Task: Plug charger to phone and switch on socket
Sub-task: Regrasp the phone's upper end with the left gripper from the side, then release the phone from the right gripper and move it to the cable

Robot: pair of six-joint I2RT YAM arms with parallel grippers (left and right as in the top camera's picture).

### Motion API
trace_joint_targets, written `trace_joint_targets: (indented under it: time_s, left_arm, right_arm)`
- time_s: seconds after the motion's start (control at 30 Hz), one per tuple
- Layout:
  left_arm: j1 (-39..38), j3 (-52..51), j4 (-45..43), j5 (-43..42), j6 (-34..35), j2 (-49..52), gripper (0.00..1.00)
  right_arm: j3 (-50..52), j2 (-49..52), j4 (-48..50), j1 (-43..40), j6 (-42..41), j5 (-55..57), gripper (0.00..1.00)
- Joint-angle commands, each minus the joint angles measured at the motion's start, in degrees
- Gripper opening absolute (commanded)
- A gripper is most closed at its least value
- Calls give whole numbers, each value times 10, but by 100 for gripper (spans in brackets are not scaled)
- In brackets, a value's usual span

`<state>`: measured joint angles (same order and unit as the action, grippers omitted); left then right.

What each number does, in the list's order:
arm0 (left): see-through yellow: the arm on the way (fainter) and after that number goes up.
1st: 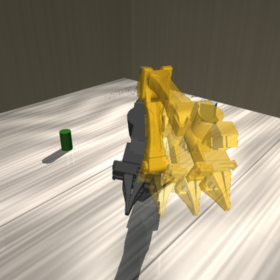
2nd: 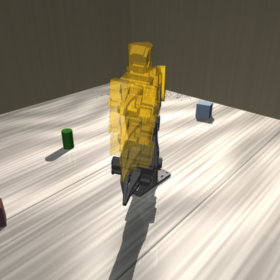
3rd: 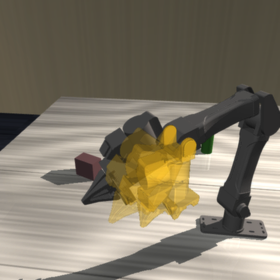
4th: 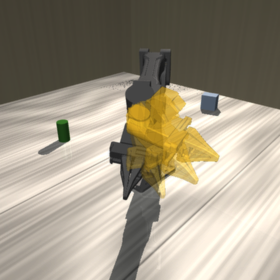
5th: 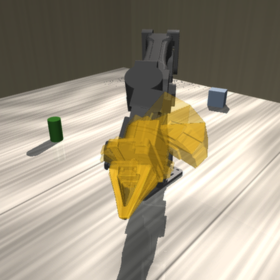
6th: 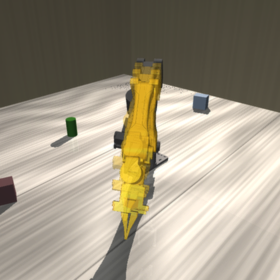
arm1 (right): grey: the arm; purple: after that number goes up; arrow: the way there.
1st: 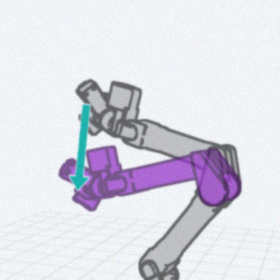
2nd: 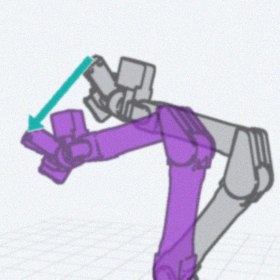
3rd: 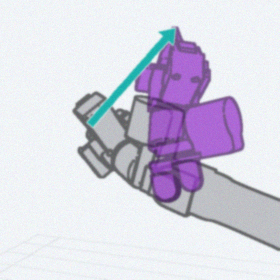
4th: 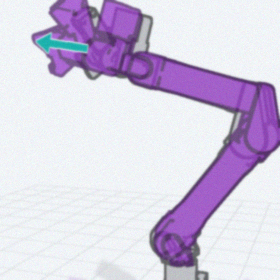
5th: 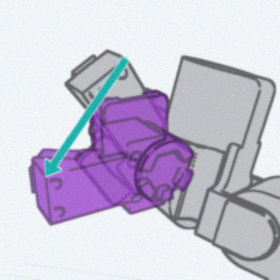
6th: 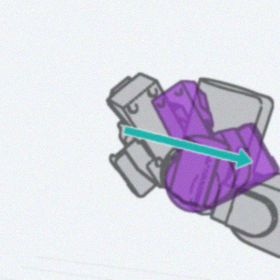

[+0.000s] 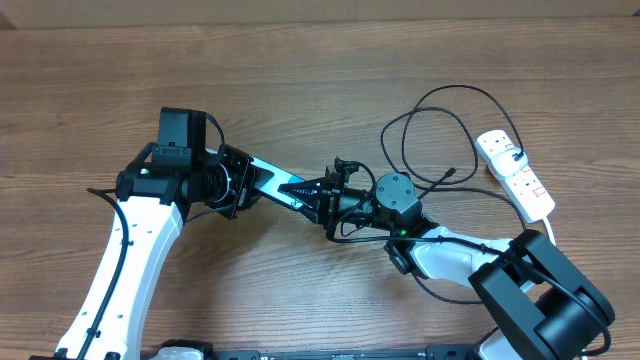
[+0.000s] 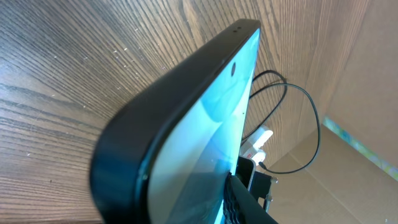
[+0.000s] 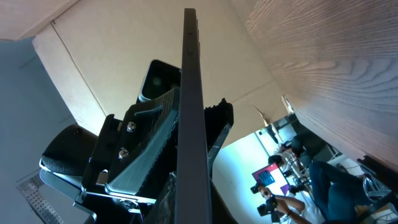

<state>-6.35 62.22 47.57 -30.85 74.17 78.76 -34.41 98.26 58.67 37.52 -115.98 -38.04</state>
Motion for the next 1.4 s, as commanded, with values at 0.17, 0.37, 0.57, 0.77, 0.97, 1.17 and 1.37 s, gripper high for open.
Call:
trace_joint_targets:
  time_s: [0.17,0.37,0.57,0.77,0.97,1.17,1.37]
  left_arm:
    - [-4,-1,5,19,32,-1,9]
    - [-4,-1,5,19,43,-1,4]
    - [-4,-1,4,19,43,-1,4]
    - [-4,-1,4,63,40,-1,4]
    - [-4,-1,4,142,20,-1,4]
    - [-4,-1,6,160,-103,-1,4]
    - [-4,-1,51,158,-221,-1,4]
  right_arm:
    - [-10,-12,10,12,-79,-34,14]
    - [-10,-12,10,12,-79,-34,21]
    - [-10,-12,10,12,-79,-35,33]
    - [-10,-12,10,12,-79,-34,61]
    - [-10,-12,-107,11,-11,-19,100]
    - [-10,-12,-243,10,401,142,87]
    - [-10,-14,-311,-27,528,164,84]
